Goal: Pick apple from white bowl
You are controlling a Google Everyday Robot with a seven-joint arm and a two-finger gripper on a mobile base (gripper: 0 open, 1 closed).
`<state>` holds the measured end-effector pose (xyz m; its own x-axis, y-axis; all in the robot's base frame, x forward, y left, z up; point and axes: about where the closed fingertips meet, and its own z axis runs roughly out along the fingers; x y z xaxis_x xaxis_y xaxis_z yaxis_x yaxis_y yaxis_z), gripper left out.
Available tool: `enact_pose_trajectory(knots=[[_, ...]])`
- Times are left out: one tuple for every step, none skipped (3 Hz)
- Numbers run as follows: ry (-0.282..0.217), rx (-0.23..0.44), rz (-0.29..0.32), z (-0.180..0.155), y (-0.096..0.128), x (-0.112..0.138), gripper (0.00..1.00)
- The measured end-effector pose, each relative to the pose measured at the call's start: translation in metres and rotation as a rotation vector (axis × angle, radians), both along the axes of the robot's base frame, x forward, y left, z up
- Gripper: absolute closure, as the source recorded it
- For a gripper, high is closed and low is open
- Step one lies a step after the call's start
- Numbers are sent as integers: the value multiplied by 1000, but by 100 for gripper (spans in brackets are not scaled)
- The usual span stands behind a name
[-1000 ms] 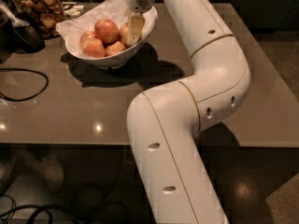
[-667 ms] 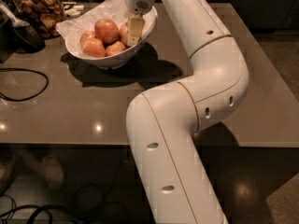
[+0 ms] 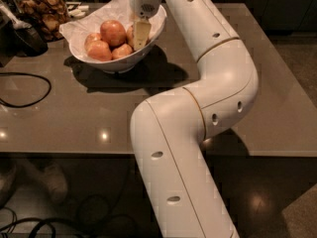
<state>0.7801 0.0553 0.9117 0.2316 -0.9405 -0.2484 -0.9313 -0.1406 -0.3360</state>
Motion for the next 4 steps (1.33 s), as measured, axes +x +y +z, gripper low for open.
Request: enact_pose_trajectory(knots=[[1, -12, 9, -5, 1, 2, 29], [2, -15, 13, -7, 0, 2, 29], [8, -19, 14, -12, -2, 3, 29], [8, -19, 14, -12, -2, 3, 48]])
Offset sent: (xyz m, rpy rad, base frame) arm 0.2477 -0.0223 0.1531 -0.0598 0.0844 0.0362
